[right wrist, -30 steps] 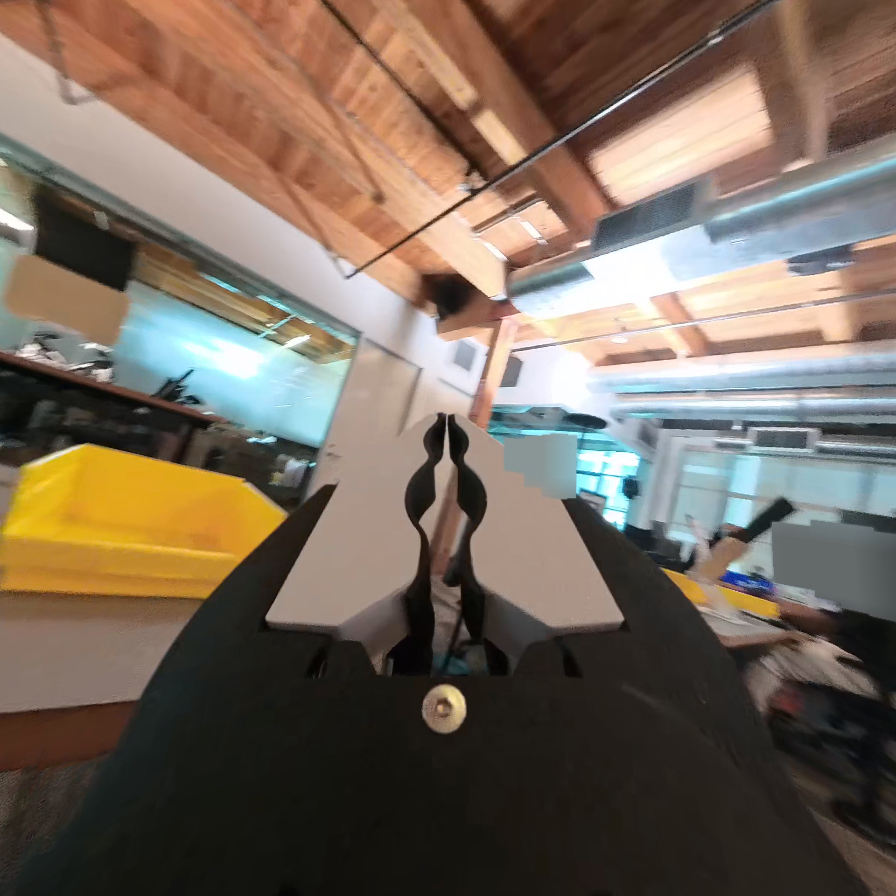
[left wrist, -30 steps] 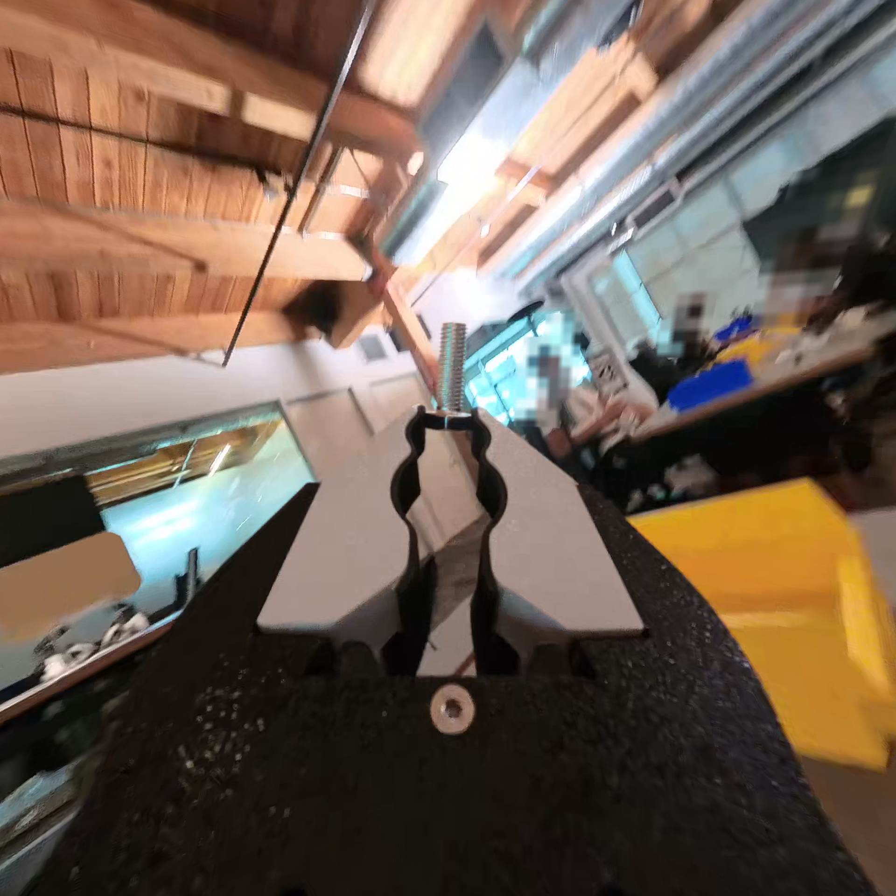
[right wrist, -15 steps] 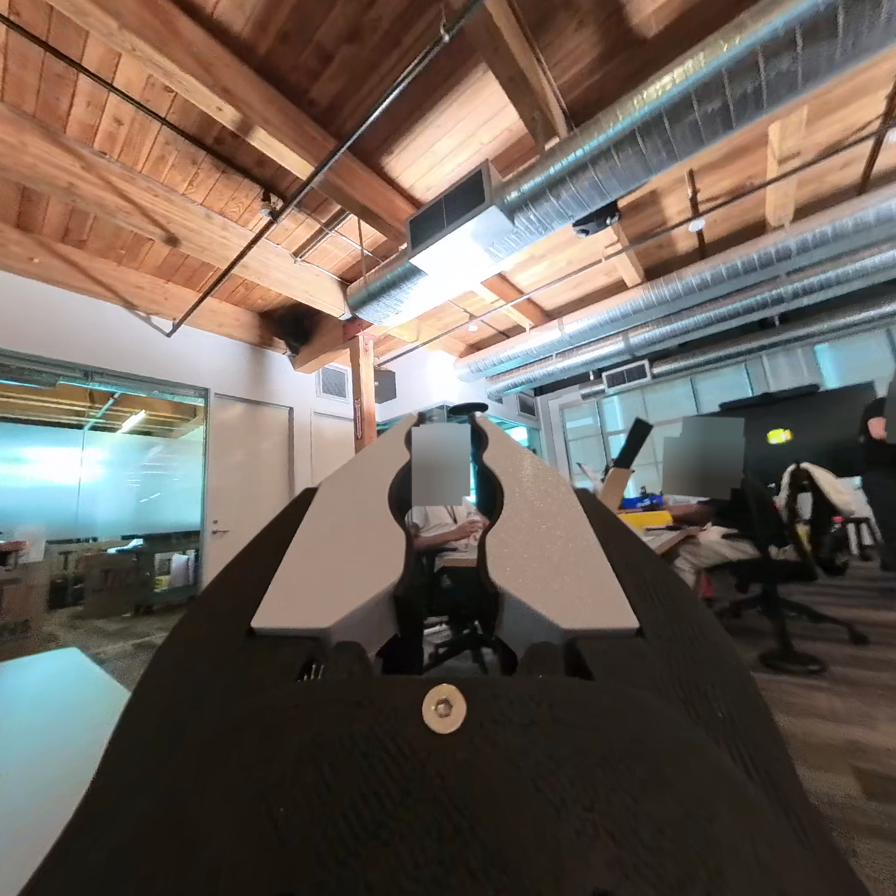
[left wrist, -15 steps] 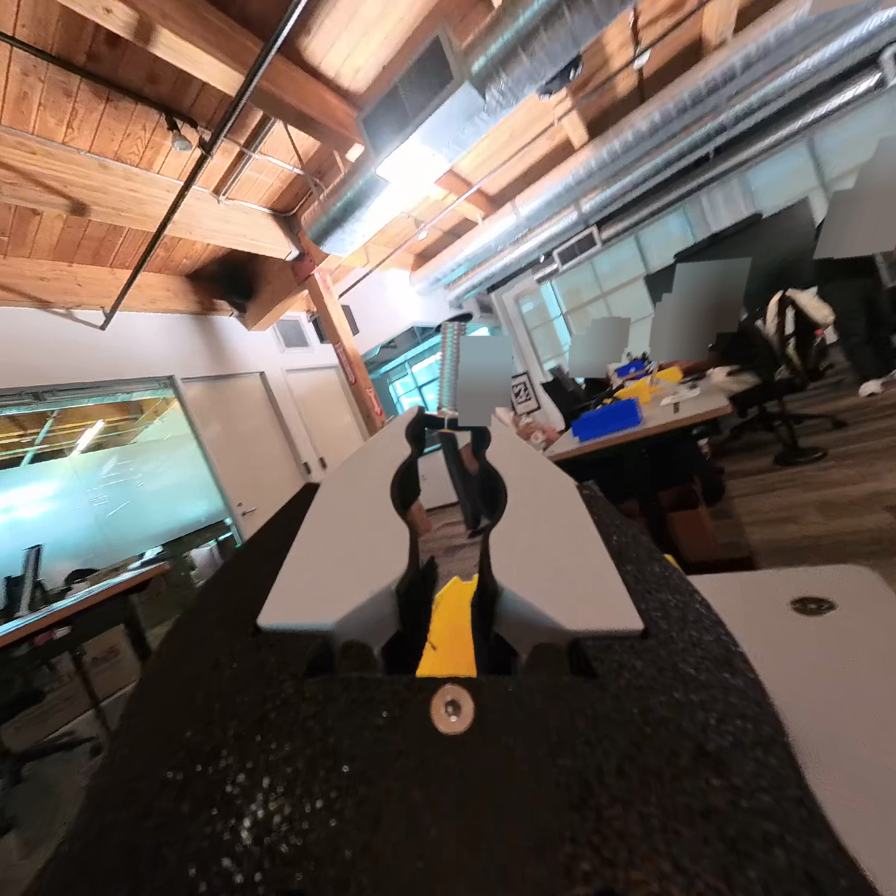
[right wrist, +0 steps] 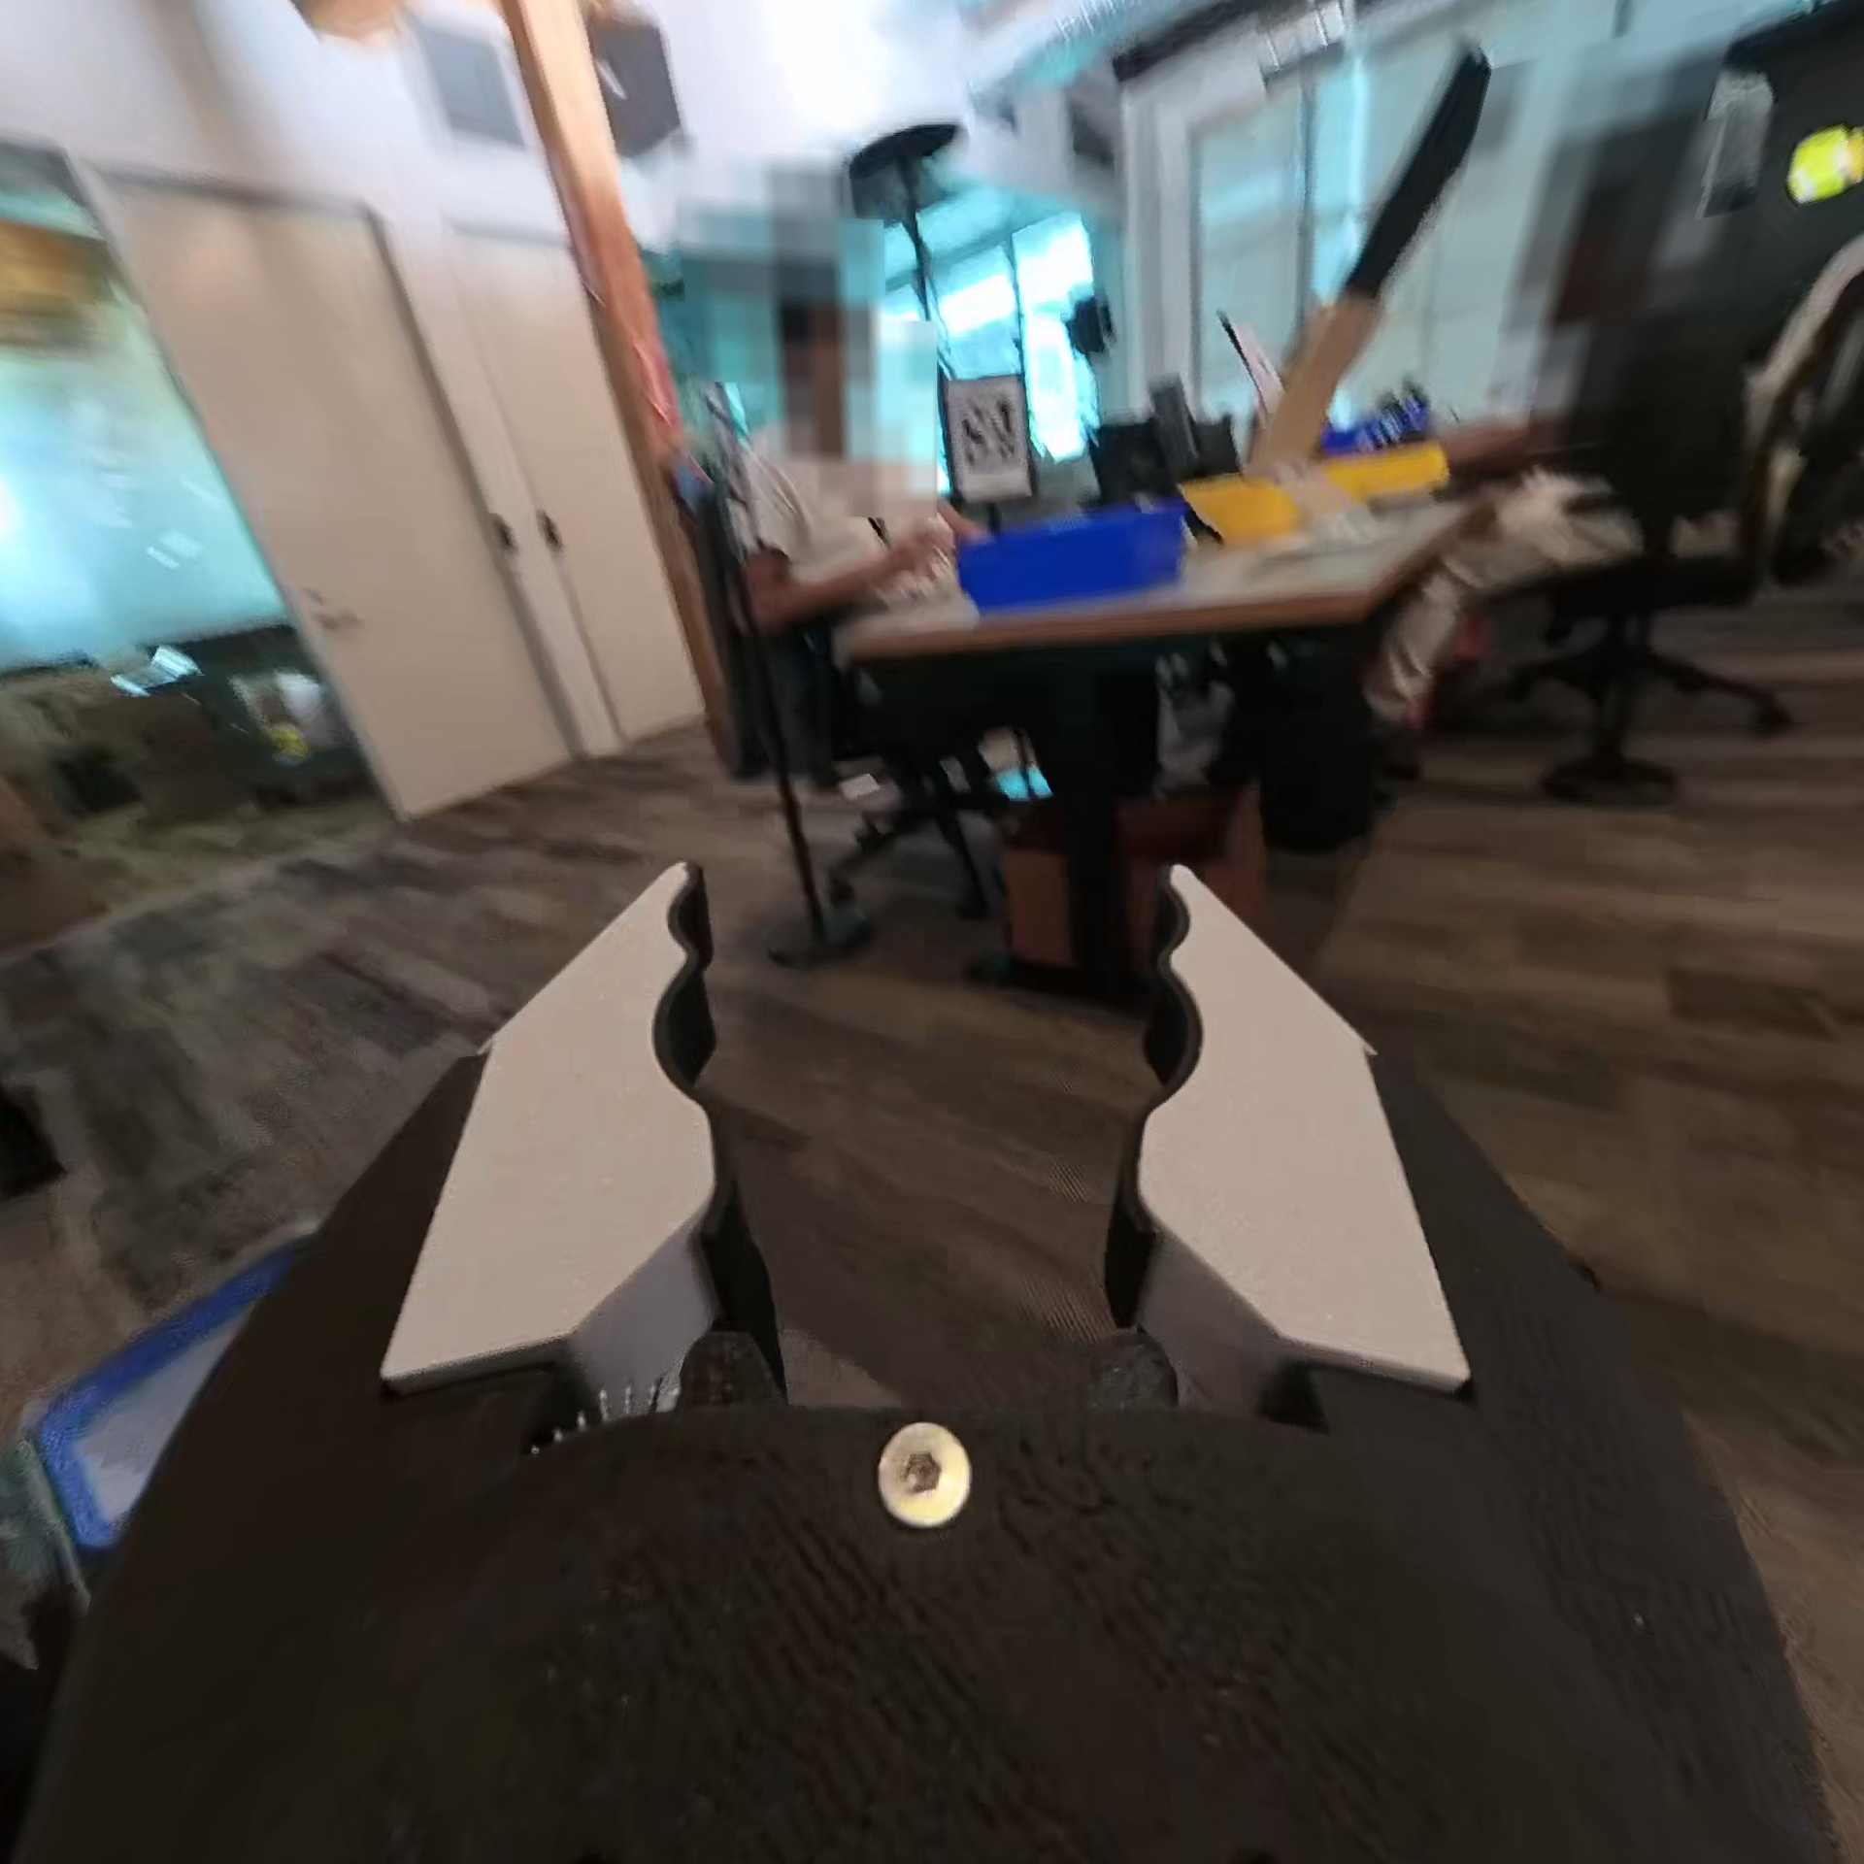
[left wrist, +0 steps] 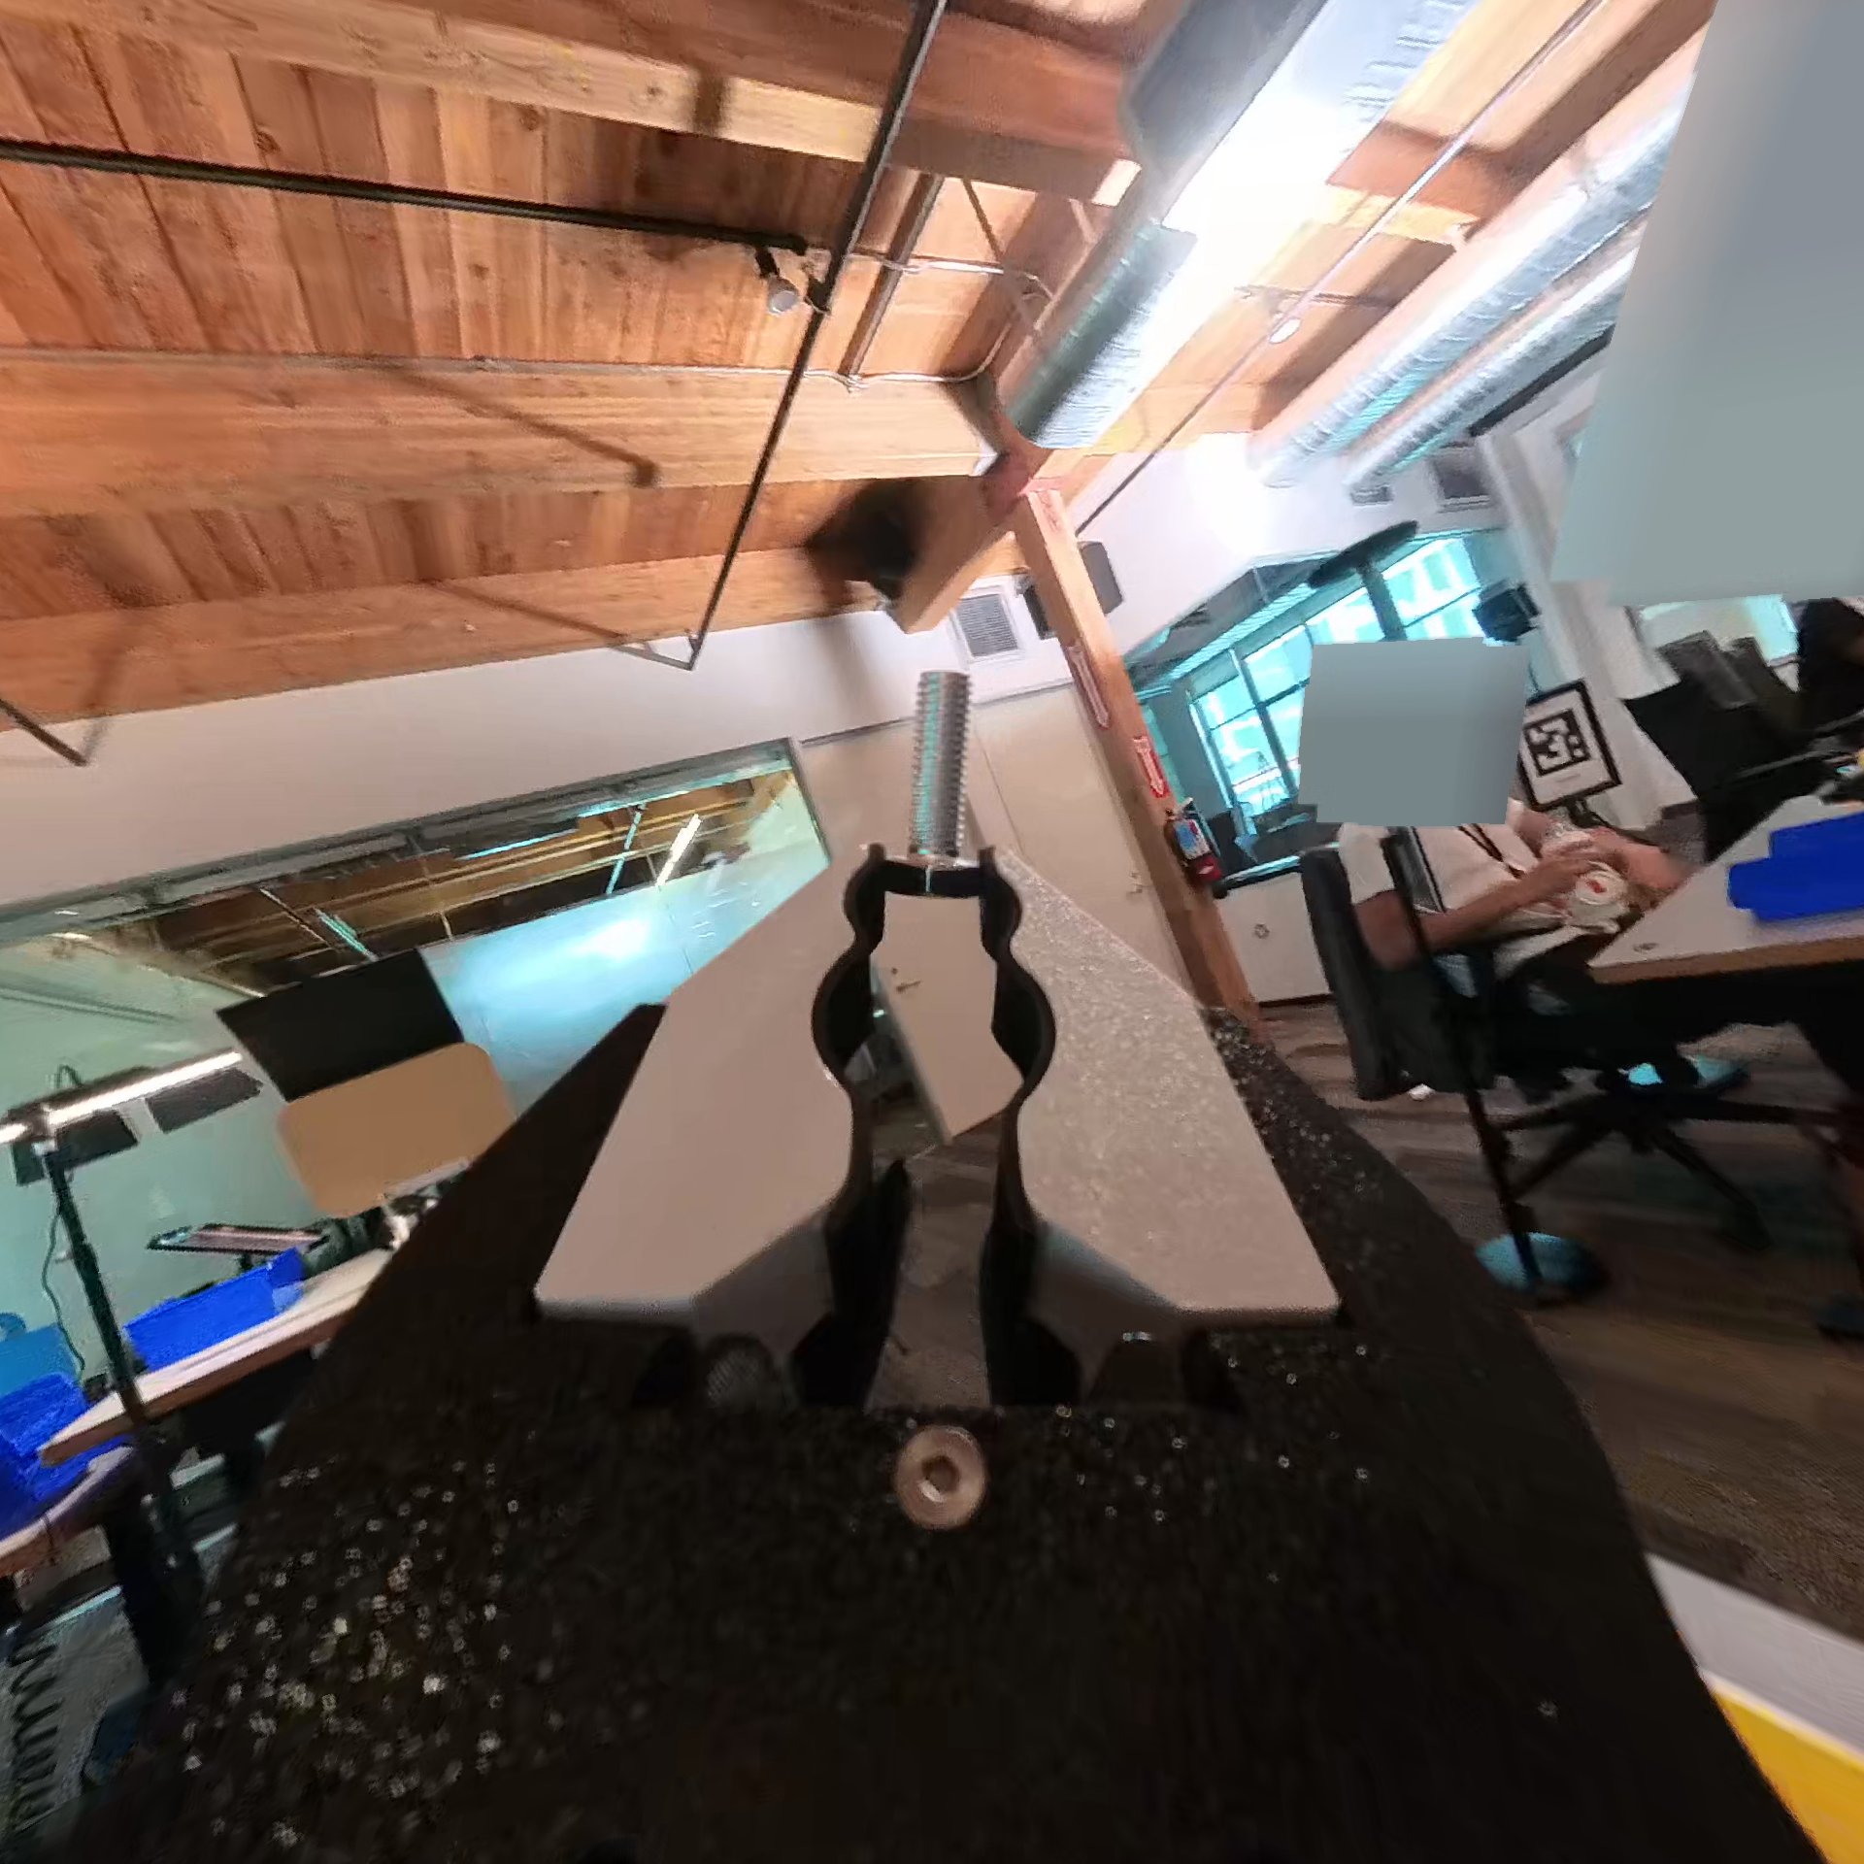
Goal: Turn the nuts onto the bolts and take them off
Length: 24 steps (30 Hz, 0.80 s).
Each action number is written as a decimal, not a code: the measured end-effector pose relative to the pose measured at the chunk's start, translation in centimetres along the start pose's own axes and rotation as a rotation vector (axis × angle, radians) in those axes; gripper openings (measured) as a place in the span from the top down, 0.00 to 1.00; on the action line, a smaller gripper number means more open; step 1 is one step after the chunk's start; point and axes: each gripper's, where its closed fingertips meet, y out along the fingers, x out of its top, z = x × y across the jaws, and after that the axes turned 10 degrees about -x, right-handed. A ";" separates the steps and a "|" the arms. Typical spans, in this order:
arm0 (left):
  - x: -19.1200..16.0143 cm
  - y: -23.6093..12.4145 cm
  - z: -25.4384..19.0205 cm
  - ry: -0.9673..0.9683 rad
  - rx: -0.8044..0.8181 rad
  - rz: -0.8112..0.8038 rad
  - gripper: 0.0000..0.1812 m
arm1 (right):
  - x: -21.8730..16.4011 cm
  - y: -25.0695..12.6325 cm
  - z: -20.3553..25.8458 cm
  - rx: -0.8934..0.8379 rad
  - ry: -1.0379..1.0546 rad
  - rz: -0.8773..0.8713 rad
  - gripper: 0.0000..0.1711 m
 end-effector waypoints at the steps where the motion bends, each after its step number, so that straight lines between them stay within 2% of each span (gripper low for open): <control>1: 0.8 1.3 0.5 -0.002 0.007 -0.005 0.91 | -1.4 0.0 -1.8 -0.047 -0.009 0.066 0.49; 5: 3.8 4.9 1.9 -0.081 0.061 0.004 0.91 | -4.6 -1.4 -8.6 -0.206 0.004 0.332 0.47; 9: 8.4 6.0 2.8 -0.104 0.193 0.020 0.91 | -4.0 -3.3 -15.4 -0.288 -0.087 0.544 0.44; 12: 12.6 6.3 2.6 -0.137 0.273 -0.024 0.91 | -4.1 -5.8 -21.5 -0.331 -0.152 0.775 0.45; 15: 16.2 5.9 1.3 -0.172 0.318 -0.056 0.91 | -3.4 -8.8 -26.2 -0.334 -0.149 1.032 0.49; 17: 17.5 5.5 0.0 -0.159 0.332 -0.048 0.91 | -0.9 -8.1 -28.5 -0.315 -0.186 1.024 0.50; 20: 17.7 5.5 -1.3 -0.143 0.372 -0.048 0.91 | 2.3 -5.3 -30.8 -0.251 -0.240 0.951 0.51; 24: 16.0 8.2 -3.4 -0.232 0.368 -0.095 0.91 | 3.0 -4.0 -34.4 -0.303 -0.238 0.943 0.51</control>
